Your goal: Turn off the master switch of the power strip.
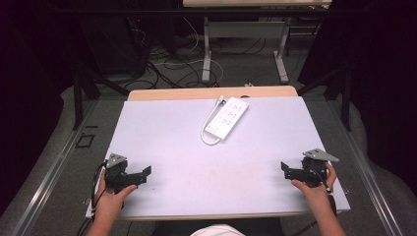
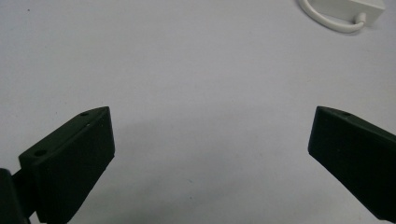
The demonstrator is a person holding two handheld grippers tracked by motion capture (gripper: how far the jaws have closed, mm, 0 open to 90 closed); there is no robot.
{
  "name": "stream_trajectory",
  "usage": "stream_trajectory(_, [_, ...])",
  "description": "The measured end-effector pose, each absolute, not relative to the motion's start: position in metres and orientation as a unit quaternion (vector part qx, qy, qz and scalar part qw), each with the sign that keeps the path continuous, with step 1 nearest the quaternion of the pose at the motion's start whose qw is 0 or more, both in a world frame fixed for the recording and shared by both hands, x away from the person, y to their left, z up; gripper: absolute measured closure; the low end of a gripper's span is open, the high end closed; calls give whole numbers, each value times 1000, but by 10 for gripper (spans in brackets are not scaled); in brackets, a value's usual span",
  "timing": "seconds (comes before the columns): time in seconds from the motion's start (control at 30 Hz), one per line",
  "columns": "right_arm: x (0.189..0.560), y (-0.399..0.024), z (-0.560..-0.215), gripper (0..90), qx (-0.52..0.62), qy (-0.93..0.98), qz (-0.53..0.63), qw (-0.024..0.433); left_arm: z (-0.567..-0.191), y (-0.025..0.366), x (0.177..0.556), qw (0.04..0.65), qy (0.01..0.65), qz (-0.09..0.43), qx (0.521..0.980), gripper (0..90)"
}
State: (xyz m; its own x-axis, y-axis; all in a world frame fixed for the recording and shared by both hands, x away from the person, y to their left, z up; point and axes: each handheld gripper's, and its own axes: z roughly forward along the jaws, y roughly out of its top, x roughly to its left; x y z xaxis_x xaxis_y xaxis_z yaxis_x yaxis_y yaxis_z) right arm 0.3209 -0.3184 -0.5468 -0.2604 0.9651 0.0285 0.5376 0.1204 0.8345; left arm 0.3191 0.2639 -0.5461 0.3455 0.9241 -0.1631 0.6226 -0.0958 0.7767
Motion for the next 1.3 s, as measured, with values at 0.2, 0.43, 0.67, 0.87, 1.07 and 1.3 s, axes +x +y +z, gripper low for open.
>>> stream_trajectory(0.2, [319, -316, -546, 0, 544, 693, 398, 255, -544, 260, 317, 401, 533, 199, 718, 4])
stream_trajectory(0.43, [319, -313, -544, 0, 524, 702, 390, 284, -546, 258, 316, 397, 529, 193, 725, 4])
stream_trajectory(0.67, [320, -307, -542, 0, 520, 712, 391, 262, -546, 256, 314, 394, 527, 189, 729, 4])
stream_trajectory(0.87, [322, -299, -541, 0, 507, 725, 386, 263, -545, 257, 311, 400, 528, 197, 723, 6])
stream_trajectory(1.07, [325, -291, -537, 0, 502, 735, 378, 255, -545, 258, 310, 400, 527, 198, 723, 7])
stream_trajectory(1.3, [331, -281, -530, 2, 492, 750, 366, 249, -544, 259, 309, 401, 531, 200, 719, 9])
